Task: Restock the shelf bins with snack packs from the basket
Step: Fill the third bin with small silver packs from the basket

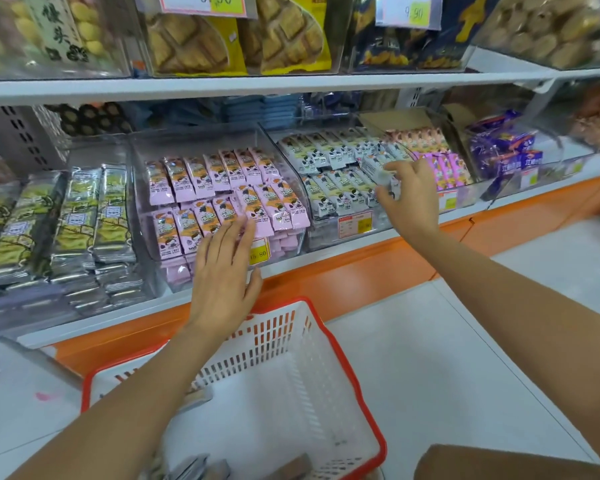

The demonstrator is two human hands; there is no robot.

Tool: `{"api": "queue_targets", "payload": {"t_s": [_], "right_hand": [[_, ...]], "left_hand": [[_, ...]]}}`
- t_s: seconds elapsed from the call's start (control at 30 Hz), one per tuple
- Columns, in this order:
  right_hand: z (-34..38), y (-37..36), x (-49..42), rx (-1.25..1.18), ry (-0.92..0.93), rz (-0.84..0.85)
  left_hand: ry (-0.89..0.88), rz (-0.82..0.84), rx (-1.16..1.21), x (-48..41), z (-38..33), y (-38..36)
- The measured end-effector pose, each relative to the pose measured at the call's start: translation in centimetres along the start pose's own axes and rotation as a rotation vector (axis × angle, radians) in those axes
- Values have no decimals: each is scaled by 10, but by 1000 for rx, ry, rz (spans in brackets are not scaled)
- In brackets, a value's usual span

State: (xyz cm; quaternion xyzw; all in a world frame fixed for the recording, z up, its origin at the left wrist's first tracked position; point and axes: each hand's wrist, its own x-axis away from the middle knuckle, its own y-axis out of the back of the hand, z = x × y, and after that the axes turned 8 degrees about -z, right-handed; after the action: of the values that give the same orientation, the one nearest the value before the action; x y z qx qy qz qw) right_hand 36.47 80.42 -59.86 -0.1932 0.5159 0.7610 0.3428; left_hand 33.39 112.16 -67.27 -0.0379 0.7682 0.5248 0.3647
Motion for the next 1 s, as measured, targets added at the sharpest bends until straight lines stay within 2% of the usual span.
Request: {"api": "queue_targets", "payload": {"t_s": [0.13,0.23,0.37,0.67,0.8,1.0], "right_hand": [[48,7,52,-281,132,115],[81,-3,110,-412,184,319],[107,-38,188,-496,239,567],[135,-113,327,-424,268,1037],[130,-144,367,-282,321,1233],[114,-177,420,-95,261,1451]], "left_hand": [[-14,-64,-45,25,7,16],[-28,-60,-89,54,19,27],[-13,28,-135,100,48,38],[240,403,-190,219,137,22],[360,447,-220,259,157,3],[491,450,-151,258,152,-3]]}}
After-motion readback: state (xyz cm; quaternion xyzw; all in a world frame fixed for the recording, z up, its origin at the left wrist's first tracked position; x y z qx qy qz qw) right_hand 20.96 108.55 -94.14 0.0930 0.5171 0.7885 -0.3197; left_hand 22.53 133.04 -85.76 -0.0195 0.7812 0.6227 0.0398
